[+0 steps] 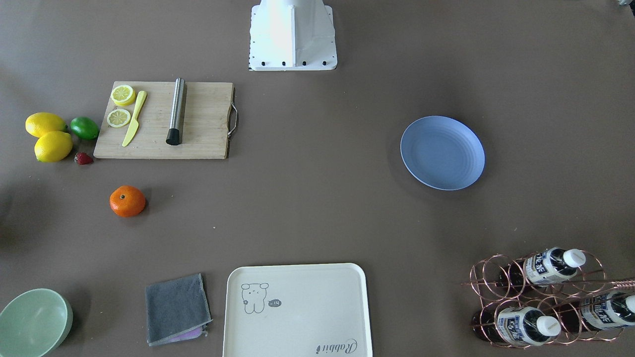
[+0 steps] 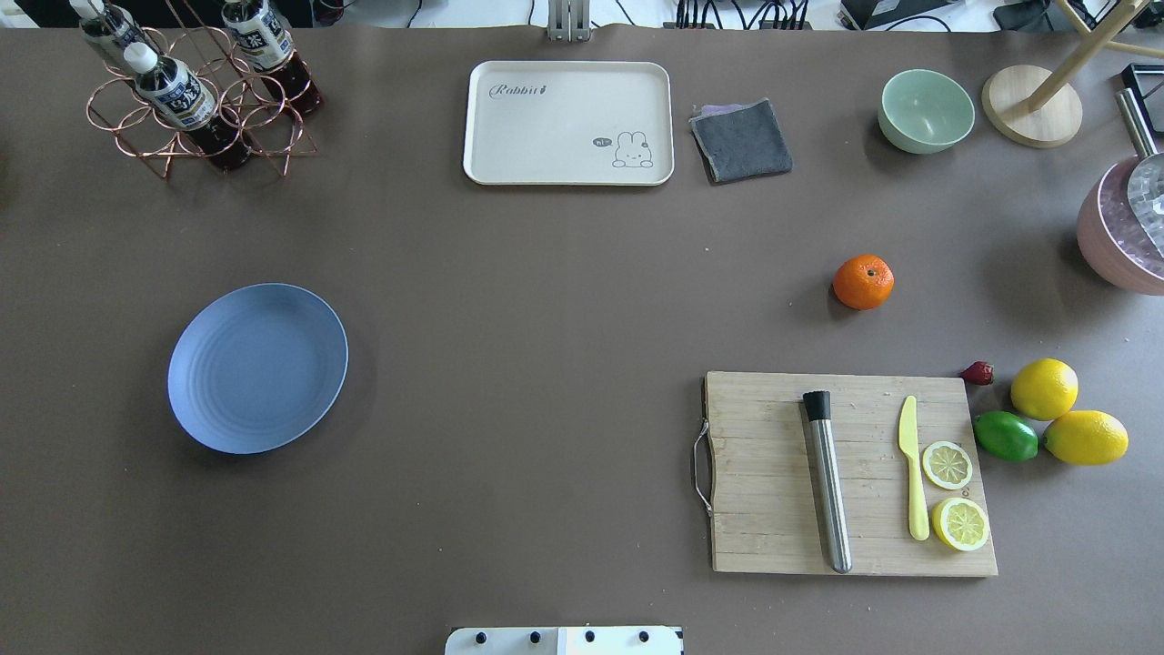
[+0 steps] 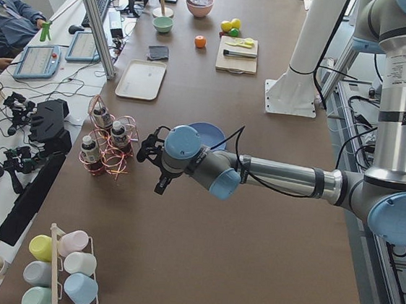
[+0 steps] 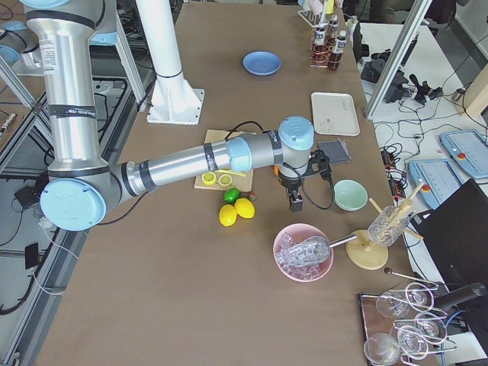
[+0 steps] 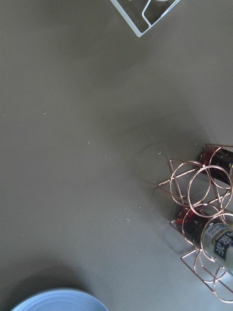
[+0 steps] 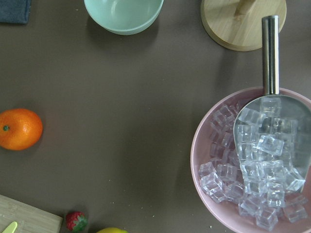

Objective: Pick orange to plate

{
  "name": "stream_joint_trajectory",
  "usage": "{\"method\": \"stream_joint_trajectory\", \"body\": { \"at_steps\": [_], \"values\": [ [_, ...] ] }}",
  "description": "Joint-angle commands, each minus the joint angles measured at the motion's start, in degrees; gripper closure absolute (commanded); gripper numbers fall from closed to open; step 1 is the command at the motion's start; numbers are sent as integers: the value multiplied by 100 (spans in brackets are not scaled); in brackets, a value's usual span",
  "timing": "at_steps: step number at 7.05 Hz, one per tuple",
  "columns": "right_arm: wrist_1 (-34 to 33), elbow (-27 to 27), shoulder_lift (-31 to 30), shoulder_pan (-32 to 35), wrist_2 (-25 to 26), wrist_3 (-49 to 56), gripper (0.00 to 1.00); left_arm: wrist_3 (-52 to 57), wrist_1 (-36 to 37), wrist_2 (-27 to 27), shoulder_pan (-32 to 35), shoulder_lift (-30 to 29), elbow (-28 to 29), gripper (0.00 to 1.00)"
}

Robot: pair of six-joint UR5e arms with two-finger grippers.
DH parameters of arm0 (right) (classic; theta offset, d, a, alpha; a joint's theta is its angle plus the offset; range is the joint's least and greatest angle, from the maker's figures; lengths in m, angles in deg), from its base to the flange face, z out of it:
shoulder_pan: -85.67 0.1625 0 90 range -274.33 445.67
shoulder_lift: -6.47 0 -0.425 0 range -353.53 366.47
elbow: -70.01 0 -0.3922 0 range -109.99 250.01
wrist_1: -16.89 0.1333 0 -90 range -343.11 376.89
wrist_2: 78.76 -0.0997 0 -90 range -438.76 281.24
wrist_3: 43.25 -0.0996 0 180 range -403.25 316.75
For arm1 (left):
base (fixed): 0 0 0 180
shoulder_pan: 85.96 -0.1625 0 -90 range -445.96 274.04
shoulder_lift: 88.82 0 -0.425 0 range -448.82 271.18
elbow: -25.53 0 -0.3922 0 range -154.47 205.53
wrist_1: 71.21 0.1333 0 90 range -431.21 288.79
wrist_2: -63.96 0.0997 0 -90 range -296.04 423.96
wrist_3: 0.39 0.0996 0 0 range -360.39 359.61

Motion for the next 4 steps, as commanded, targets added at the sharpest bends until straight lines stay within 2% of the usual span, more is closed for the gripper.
{"method": "stream_joint_trajectory", "body": {
  "at_steps": [1,2,3,4],
  "values": [
    [346,410,196,-1018,485,-1862,0,-2387,-1428,807,-1345,131,12,3],
    [941,385,197,-1545,958,-2977,1,-3573,-1947,1386,-2048,131,12,3],
    [1251,350,206,-1933,1241,-3624,2,-4386,-2222,1992,-2742,70,12,7],
    [1280,358,206,-2041,1314,-3717,2,-4794,-2286,2468,-3271,-9,21,7]
  ]
}}
